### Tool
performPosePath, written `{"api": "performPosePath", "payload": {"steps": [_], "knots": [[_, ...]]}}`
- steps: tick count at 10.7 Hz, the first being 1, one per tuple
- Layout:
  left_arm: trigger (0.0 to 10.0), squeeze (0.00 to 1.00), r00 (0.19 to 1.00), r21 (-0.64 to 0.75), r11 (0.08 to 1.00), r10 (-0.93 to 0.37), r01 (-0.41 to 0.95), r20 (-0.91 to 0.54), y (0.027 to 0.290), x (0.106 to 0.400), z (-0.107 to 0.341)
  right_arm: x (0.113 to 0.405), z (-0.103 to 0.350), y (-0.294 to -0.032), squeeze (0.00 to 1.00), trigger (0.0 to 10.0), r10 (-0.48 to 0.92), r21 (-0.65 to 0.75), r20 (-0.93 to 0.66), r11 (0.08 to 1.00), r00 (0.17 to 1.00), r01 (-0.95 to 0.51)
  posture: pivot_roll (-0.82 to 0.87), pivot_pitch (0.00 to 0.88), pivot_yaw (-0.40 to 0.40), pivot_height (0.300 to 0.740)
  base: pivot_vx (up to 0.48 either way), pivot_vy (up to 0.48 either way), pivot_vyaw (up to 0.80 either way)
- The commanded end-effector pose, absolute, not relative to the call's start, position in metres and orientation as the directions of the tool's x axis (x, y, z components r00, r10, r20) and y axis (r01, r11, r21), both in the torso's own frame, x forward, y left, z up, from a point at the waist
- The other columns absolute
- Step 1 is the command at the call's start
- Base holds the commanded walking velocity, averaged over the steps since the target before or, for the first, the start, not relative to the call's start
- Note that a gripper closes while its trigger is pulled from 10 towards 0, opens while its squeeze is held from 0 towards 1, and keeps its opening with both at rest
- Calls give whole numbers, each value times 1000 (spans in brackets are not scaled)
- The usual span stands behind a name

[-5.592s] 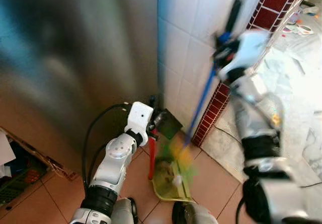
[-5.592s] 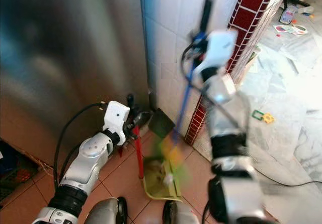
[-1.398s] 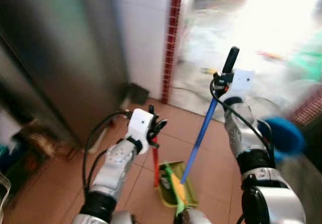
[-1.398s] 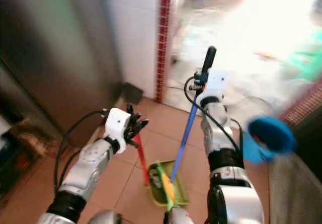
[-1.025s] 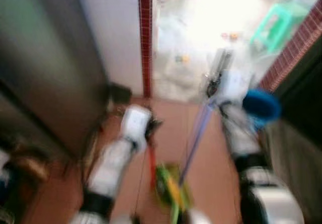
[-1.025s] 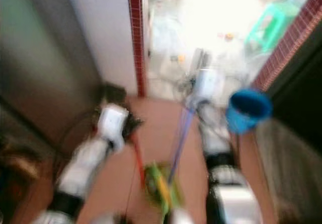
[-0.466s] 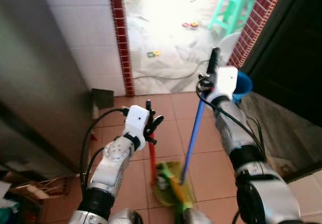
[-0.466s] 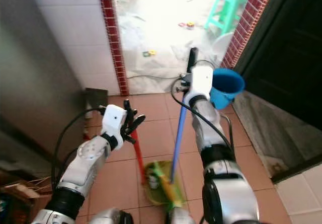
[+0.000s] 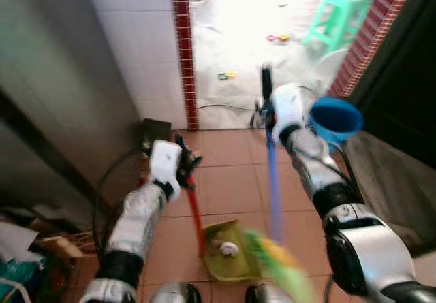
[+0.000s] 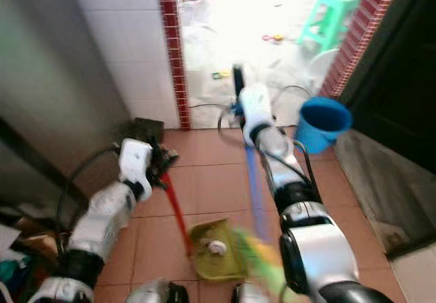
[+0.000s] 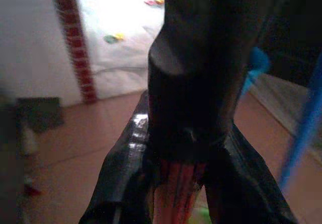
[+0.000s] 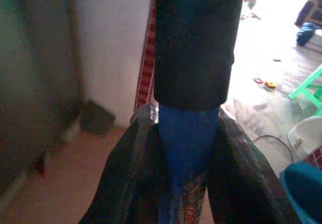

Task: Sweep floor

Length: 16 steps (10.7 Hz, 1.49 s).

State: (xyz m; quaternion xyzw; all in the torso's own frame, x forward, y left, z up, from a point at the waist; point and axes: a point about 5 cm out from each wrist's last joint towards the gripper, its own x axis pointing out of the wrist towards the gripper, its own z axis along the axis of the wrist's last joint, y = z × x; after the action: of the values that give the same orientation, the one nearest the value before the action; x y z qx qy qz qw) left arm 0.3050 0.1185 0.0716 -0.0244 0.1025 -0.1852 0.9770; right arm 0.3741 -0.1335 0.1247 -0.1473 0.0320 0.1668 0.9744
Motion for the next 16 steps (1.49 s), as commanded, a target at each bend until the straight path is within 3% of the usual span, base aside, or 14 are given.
{"api": "performPosePath", "payload": {"steps": [1, 3, 7, 9, 13, 16], "knots": [[10000, 0, 934, -99, 937, -343, 334, -100, 116, 311, 87, 372, 123, -135, 0, 10000, 325, -341, -116, 875, 939, -345, -46, 0, 42, 740, 0, 0, 0], [10000, 0, 961, -185, 949, -270, 257, -51, 116, 304, 87, 371, 135, -125, 0, 10000, 274, -217, 62, 942, 960, -255, -32, 0, -6, 740, 0, 0, 0], [10000, 0, 960, -220, 941, -276, 259, -53, 119, 295, 81, 358, 118, -149, 0, 10000, 107, -95, 69, 990, 992, -101, -49, 0, -23, 740, 0, 0, 0], [10000, 0, 948, -225, 927, -316, 299, -43, 109, 299, 84, 359, 127, -147, 0, 10000, 121, -77, 97, 991, 988, -114, -65, 0, -18, 740, 291, 0, 0], [10000, 0, 939, -240, 912, -344, 332, -8, 91, 304, 99, 364, 135, -134, 0, 10000, 120, -25, 110, 993, 987, -118, -66, 0, -14, 740, 303, 0, -800], [10000, 0, 949, -254, 917, -315, 307, 11, 96, 305, 105, 356, 127, -126, 0, 10000, 142, -24, 110, 990, 984, -141, -52, 0, -13, 740, 301, 0, -177]]}}
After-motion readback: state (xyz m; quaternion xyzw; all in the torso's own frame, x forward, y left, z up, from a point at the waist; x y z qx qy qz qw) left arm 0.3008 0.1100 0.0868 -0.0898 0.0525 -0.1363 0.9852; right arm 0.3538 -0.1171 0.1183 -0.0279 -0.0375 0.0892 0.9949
